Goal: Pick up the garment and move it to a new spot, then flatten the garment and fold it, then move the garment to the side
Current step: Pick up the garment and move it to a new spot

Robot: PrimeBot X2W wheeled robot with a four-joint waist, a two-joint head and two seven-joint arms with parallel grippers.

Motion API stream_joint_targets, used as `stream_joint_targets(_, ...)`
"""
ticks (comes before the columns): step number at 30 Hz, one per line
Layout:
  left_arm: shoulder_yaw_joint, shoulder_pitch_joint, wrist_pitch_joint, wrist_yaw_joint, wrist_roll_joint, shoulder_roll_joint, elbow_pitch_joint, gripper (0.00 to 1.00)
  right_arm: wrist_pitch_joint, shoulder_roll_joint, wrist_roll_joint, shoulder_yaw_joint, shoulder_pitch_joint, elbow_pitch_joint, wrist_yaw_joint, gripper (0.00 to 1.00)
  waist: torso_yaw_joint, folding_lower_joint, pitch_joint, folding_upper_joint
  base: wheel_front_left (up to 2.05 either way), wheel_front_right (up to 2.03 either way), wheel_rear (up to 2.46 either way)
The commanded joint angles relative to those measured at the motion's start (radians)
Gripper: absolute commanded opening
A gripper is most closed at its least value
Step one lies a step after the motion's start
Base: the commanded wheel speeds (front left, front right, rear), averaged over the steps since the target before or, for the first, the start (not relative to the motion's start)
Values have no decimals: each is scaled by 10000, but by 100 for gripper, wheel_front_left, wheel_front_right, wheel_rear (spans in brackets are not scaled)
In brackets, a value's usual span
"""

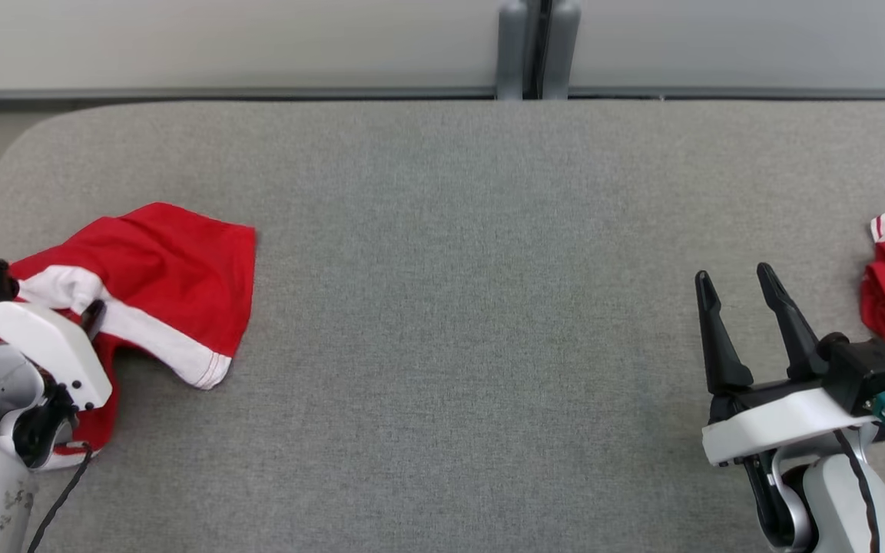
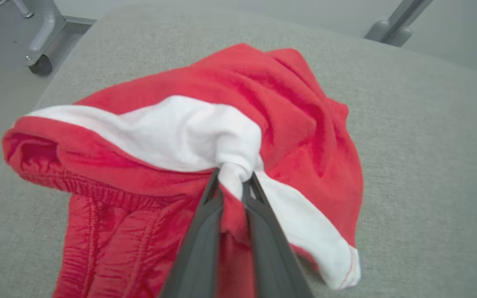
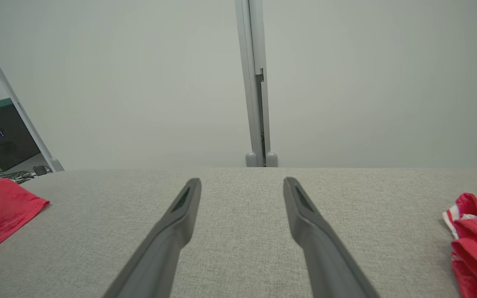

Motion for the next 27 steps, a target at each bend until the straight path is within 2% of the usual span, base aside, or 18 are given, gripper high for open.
stream_joint_targets(1, -88, -186, -86, -14, -18, 104, -169, 0, -45, -12, 17, -49, 144, 38, 3, 100, 0, -1, -377, 0, 0, 0, 0)
stream_joint_targets(7, -795, -32, -212, -14, -192, 329, -1713, 0, -44, 53, 134, -69, 536, 127, 3, 100, -193, -1, -1257, 0, 0, 0, 0)
stream_joint_targets(12, -1052, 481, 25, 31, -318, 404, -3577, 0, -44, 70, 177, -120, 783, 99, 3, 100, -522, -1, -1654, 0, 0, 0, 0)
stream_joint_targets(21, -1735, 2071, 266, 1019, 22, 10, -7275, 0, -45, -50, 170, -382, 1048, -50, 3, 100, -1325, -1, -1939, 0, 0, 0, 0)
stream_joint_targets(24, -2087, 2594, 58, 1323, 271, -271, -7778, 0, -45, -85, 178, -345, 1024, -109, 3, 100, -1644, -1, -1911, 0, 0, 0, 0)
stream_joint_targets(27, -2338, 2924, -362, 1446, 510, -581, -7649, 0, -45, -122, 203, -296, 980, -133, 3, 100, -1938, -1, -1842, 0, 0, 0, 0)
